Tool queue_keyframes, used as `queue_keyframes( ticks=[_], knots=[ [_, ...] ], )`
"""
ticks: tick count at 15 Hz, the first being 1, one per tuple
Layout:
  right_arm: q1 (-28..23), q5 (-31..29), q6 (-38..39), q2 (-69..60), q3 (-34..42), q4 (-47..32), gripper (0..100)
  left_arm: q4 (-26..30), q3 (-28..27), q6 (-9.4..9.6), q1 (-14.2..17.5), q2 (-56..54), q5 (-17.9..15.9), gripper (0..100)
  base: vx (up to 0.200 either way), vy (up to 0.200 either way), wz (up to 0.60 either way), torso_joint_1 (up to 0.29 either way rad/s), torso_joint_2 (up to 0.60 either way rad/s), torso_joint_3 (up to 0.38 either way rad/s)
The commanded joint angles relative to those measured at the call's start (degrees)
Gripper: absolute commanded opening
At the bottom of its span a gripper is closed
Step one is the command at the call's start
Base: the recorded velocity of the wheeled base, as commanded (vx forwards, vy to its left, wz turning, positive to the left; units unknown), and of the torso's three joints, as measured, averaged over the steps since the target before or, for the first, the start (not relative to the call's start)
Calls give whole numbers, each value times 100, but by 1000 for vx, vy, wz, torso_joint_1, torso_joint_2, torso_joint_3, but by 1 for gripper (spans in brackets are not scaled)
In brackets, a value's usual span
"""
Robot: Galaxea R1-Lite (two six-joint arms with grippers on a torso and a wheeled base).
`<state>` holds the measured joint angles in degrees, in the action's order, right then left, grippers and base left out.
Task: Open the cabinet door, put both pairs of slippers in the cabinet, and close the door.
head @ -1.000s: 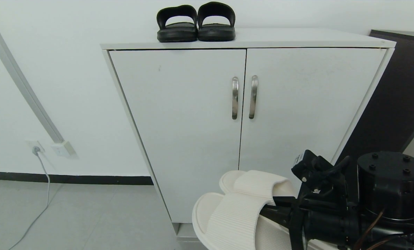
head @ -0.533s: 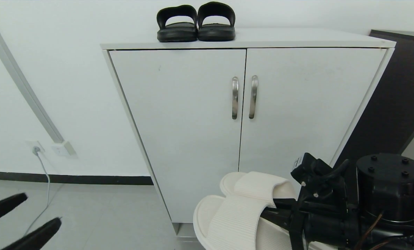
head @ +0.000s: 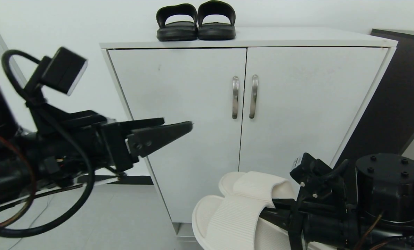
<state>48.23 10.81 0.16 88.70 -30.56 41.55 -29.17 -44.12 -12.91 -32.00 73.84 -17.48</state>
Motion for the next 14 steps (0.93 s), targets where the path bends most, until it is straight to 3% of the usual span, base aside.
queue_keyframes(
  ticks=[1, 4, 7, 10, 13, 14],
  knots=[
    [3, 0, 2, 7, 6, 11, 0, -493, -756, -142, -509, 1423, 52, 100, 0, 0, 0, 0, 0, 0],
    [11, 0, -7, -10, 15, 11, 0, -1178, -1319, -722, -825, 2135, 61, 100, 0, 0, 0, 0, 0, 0],
    [38, 0, -7, -2, 15, 11, 0, -1108, -1714, -774, -834, 2398, 43, 100, 0, 0, 0, 0, 0, 0],
    [55, 0, -7, -28, 15, 11, 0, -484, -2259, -766, -913, 2513, -27, 100, 0, 0, 0, 0, 0, 0],
    [55, 0, -7, -28, 24, 11, 0, 447, -3129, -774, -720, 2732, -722, 100, 0, 0, 0, 0, 0, 0],
    [55, 0, -7, -28, 33, 11, 0, 676, -3419, -774, -667, 2864, -792, 100, 0, 0, 0, 0, 0, 0]
  ],
)
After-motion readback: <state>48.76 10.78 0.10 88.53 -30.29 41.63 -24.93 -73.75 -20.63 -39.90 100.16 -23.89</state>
